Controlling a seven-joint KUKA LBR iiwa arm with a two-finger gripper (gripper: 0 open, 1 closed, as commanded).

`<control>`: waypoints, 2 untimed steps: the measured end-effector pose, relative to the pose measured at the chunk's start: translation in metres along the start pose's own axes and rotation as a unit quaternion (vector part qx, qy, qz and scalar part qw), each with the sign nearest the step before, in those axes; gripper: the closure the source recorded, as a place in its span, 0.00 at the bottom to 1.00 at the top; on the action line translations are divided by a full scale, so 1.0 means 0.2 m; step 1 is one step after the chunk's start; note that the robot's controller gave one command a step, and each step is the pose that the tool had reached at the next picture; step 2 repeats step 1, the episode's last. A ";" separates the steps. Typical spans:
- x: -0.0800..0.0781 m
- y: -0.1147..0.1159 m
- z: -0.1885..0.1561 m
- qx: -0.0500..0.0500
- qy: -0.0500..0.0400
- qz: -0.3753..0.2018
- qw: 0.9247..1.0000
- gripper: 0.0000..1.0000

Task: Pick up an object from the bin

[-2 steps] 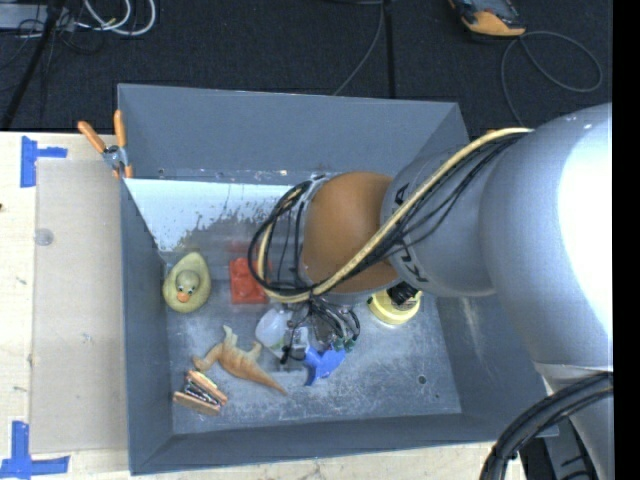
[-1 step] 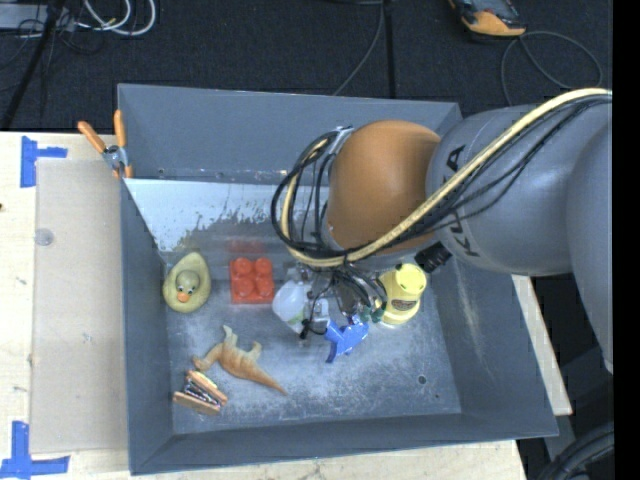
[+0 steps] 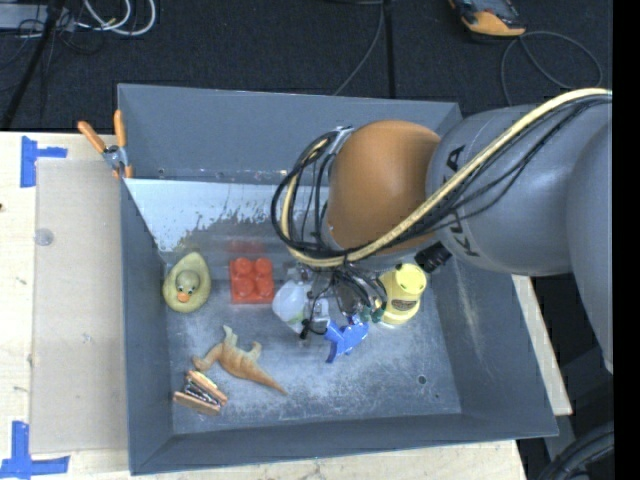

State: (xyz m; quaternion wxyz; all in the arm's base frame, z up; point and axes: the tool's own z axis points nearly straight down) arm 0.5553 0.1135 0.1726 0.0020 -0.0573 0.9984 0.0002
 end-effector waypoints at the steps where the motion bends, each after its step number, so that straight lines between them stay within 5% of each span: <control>1: -0.06 -0.04 -0.27 0.000 0.000 -0.001 1.000 1.00; 2: -0.06 -0.04 -0.27 0.000 0.000 -0.001 1.000 1.00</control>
Offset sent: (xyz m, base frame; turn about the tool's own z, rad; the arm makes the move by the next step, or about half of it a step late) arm 0.0000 0.0000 0.0000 0.0000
